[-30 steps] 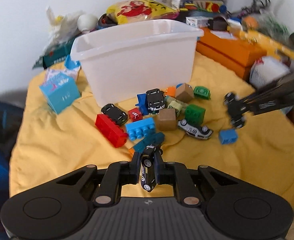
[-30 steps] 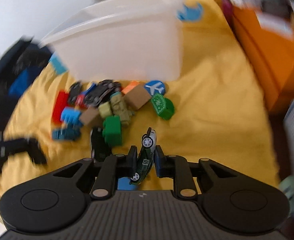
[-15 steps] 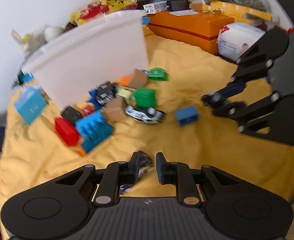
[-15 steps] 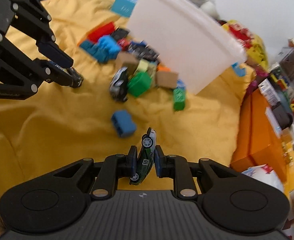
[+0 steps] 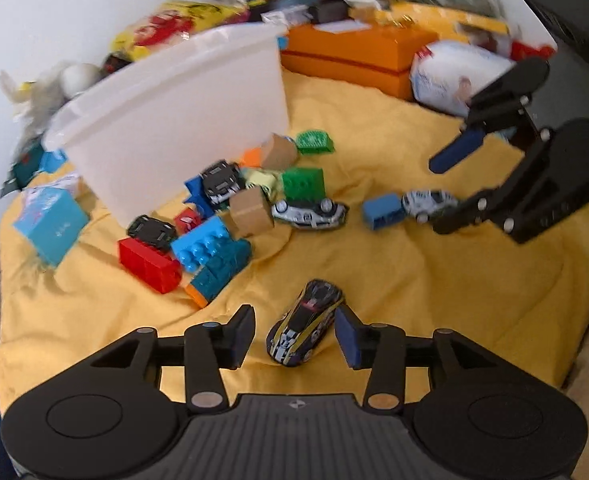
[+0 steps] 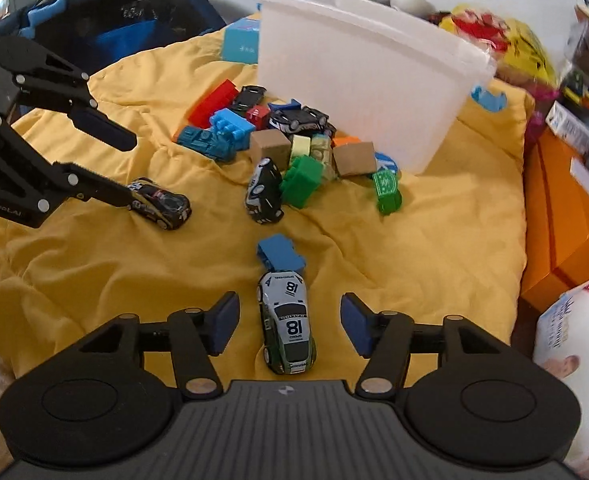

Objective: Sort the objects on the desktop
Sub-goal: 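Grasp a yellow-black toy car with the left tool while the right tool grasps the white race car, then lift both toy cars over the white bin and open both tools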

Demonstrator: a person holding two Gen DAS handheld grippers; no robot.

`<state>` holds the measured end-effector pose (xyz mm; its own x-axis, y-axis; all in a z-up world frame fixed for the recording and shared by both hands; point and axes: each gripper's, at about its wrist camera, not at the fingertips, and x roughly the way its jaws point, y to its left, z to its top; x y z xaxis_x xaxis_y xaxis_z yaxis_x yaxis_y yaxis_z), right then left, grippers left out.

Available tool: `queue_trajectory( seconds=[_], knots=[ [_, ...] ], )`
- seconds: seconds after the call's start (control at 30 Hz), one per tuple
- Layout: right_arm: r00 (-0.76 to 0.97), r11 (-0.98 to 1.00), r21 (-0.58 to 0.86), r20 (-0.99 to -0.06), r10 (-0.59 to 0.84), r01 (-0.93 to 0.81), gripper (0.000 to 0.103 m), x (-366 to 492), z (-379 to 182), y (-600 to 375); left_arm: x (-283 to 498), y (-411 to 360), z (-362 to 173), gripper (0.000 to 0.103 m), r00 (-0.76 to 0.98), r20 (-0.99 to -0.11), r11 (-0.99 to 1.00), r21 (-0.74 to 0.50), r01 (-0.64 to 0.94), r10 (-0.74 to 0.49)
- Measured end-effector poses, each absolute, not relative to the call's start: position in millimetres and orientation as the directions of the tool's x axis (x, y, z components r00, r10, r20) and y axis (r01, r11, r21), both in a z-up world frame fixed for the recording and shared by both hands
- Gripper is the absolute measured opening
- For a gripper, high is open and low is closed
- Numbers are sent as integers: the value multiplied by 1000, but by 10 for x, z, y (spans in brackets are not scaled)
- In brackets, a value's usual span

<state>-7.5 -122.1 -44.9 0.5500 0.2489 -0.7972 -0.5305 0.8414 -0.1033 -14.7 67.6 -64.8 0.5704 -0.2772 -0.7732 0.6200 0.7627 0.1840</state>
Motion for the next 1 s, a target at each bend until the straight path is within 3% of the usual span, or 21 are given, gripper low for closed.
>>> queue_trajectory(
  seconds=[0.17,0.33,0.47,0.57,0.77,1.0],
  knots=[
    [516,860,-74,-825,231,-504,49,20,-586,-1205,-33,658,-792,48,523,-803,713,186,676,-286],
    [496,868,-40,-833,244,-494,47,45,-632,-1229,32,652,-903,48,489,-813,686,161,709,-315],
    [479,874,-10,-840,256,-485,36,79,-609,-1244,64,689,-888,35,468,-818,700,116,705,-336],
    [469,883,16,-843,265,-470,33,108,-546,-1257,59,724,-745,33,499,-801,727,121,676,-330],
    [571,895,-22,-777,265,-446,33,277,-89,-1309,150,884,7,33,663,-654,805,137,577,-364],
    [766,938,-14,-581,275,-347,33,739,681,-1398,609,982,767,34,827,-457,882,166,442,-328]
  ],
)
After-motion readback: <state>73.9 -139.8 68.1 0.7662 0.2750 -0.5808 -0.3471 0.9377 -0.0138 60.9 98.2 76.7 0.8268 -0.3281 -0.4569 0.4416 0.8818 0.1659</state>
